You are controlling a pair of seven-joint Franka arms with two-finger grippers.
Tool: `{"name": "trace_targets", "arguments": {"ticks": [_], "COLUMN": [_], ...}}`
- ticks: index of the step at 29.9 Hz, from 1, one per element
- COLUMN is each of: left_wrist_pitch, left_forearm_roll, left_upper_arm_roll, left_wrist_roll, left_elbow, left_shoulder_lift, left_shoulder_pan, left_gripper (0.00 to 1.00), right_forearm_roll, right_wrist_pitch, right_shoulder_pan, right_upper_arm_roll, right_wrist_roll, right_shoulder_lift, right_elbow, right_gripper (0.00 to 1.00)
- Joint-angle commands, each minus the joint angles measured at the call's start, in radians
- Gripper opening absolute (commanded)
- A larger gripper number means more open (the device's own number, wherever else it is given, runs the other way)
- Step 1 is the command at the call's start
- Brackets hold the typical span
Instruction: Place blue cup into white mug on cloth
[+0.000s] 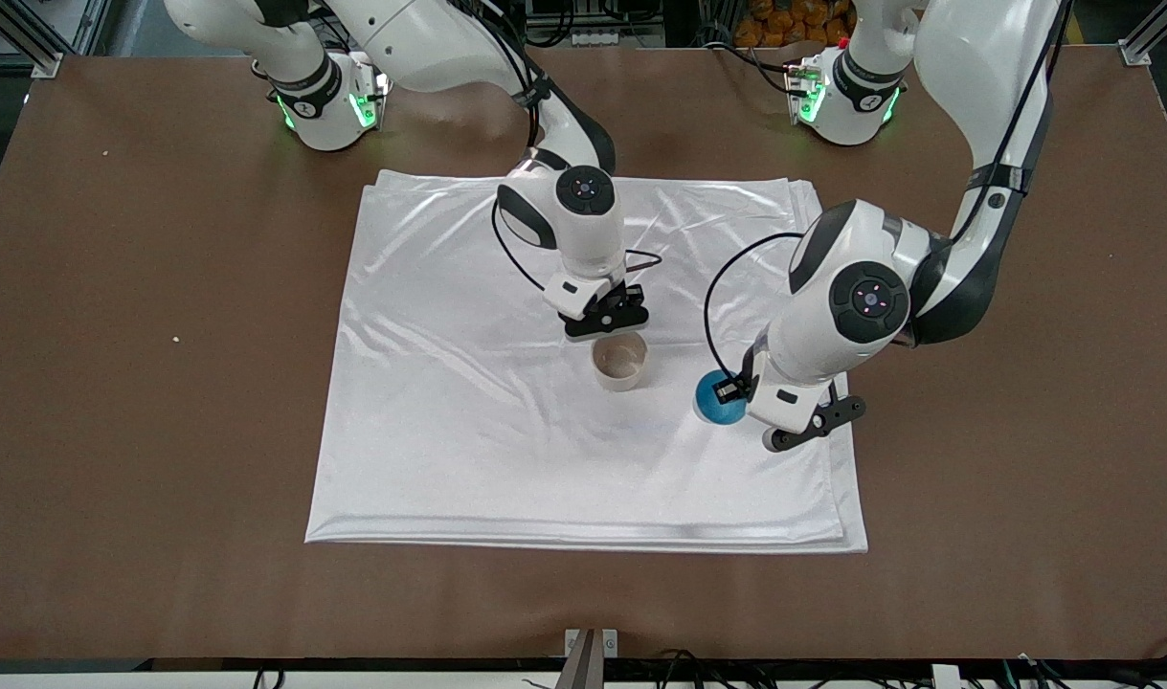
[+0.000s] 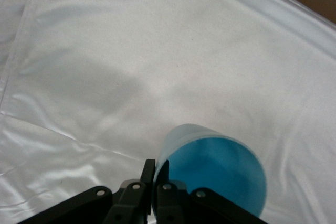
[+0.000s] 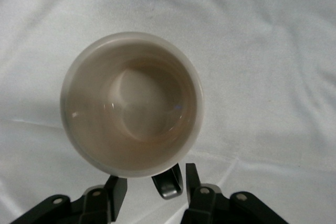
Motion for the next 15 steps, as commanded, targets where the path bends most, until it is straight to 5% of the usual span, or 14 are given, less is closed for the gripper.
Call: {"name": "trace_targets", "arguments": {"ticks": [1, 15], "left_wrist_pitch": [-0.012, -0.008], "left_forearm_roll": [0.028, 0.028], "left_upper_arm_roll": [0.004, 0.010], "left_wrist_roll": [-0.063, -0.116], "left_elbow": [-0.009, -0.009], "left_shoulder_lift": [-0.011, 0.050], "left_shoulder_pan": [-0.038, -0.125], "left_gripper": [0.00, 0.00], "right_forearm_roll": [-0.006, -0.002], "right_wrist_pitch": [-0.114, -0.413], "right_shoulder_pan": [-0.027, -0.163], "right_upper_arm_roll": [0.009, 0.004], "right_wrist_roll": [-0.009, -0.145], "right_shoulder_lift": [-0.111, -0.358], "right_elbow": [-0.025, -0.024], "right_gripper": [1.00, 1.00]}}
